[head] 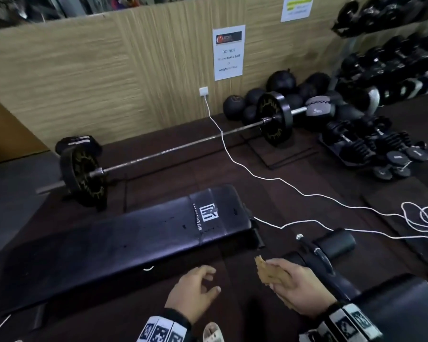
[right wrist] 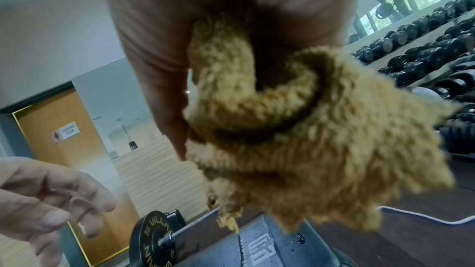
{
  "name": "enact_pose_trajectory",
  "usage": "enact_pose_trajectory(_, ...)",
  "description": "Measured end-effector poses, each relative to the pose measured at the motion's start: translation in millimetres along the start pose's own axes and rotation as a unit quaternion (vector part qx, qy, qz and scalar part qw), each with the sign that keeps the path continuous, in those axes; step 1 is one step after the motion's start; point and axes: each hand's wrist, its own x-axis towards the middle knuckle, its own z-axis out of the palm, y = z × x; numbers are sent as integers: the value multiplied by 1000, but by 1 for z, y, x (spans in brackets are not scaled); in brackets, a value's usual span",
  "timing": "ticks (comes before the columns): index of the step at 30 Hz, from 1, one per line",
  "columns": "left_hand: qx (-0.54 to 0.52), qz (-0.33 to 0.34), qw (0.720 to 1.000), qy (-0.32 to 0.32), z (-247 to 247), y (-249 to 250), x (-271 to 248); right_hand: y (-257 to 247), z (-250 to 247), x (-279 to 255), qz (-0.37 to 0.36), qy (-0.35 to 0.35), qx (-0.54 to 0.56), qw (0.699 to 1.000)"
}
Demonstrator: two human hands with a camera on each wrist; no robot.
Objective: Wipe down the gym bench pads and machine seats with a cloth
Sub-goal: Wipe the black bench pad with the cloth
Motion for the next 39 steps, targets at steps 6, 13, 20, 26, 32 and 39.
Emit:
enact_pose_trajectory(6, -22, -17, 1000, 4, -23, -17, 43, -13, 12, 60, 15, -20, 9, 1000)
enact_pose_trajectory(13, -41, -58, 997, 31, -3, -49, 125, 28, 36, 164, -6, -23, -60, 998)
enact_pose_trajectory(20, 37, -58, 998, 15, 68, -131, 258, 114, 93, 300, -40, -5, -120, 992)
enact_pose_trajectory(26, 132, -77, 988, 36, 128, -207, 355, 180, 151, 399, -79, 52, -142, 985)
enact_pose_trajectory(32, 194, -17, 966, 172, 168, -259, 392, 223, 195, 443, -193, 159, -296, 922)
enact_pose_trajectory(39, 241, 36, 919, 309, 194, -278, 398, 251, 223, 460, -228, 214, -288, 905)
